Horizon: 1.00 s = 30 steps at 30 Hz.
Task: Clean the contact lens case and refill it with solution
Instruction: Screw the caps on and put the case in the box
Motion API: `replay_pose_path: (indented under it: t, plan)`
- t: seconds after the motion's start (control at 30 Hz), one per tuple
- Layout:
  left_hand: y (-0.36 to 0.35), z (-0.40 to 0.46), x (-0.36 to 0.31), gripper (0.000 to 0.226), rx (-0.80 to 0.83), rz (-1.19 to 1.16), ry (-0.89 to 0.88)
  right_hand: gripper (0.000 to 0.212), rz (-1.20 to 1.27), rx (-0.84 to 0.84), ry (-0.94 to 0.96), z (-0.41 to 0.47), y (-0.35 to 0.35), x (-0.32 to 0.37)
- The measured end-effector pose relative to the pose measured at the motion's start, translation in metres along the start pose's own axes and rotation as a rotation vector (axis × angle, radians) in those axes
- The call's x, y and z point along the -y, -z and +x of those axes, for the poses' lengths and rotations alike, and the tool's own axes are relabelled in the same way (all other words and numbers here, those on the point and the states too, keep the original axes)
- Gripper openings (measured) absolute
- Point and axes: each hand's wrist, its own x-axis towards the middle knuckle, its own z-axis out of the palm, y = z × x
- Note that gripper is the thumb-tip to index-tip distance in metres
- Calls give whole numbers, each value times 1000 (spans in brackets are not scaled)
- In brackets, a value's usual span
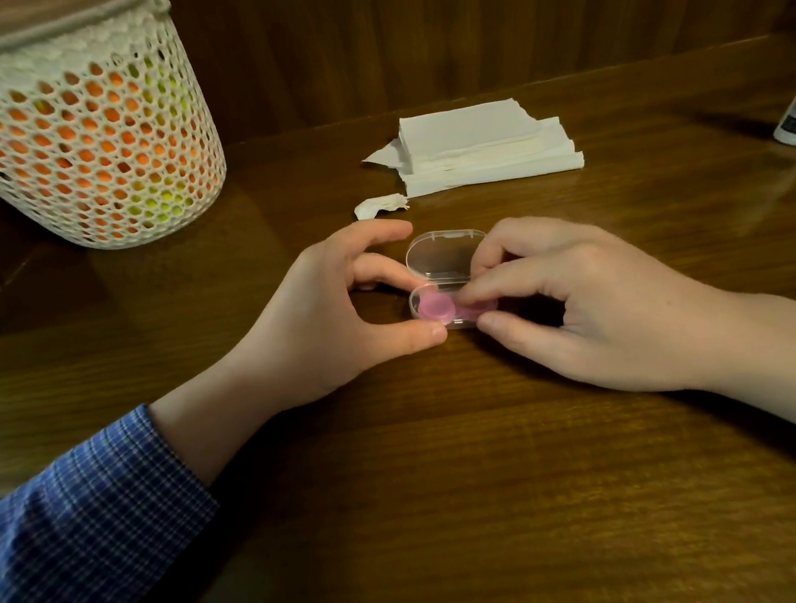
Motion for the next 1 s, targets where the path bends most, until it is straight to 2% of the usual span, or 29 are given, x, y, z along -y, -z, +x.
replay_pose_path:
  t: [0.1, 0.23, 0.33, 0.4, 0.43, 0.53, 0.73, 0.87, 1.0]
  plan:
    - [-1, 0, -1, 90, 14, -16, -28, 35, -71, 38, 5, 2, 0, 0]
    - [0, -2, 0, 73, 9, -29, -59, 34, -100, 17, 52, 1, 1, 0]
    - [1, -3, -3, 63, 14, -39, -80, 21, 64, -232, 60, -1, 2, -4]
    - [1, -4, -4, 59, 15, -41, -88, 12, 169, -374, -33, 0, 4, -9]
    - [0, -4, -4, 56, 13, -42, -94, 13, 215, -385, -95, 2, 4, -10]
    - [-1, -6, -7, 49, 6, -20, -100, 17, 262, -269, -187, 5, 1, -13]
    - [-2, -7, -9, 43, 34, 69, -99, 18, 217, -73, -110, 5, -2, -12]
    - [1, -8, -9, 39, 74, 58, -88, 19, 189, -37, -92, 3, -1, -13]
    - [3, -9, -8, 29, 50, -61, -80, 20, 167, -52, -74, 2, 1, -12]
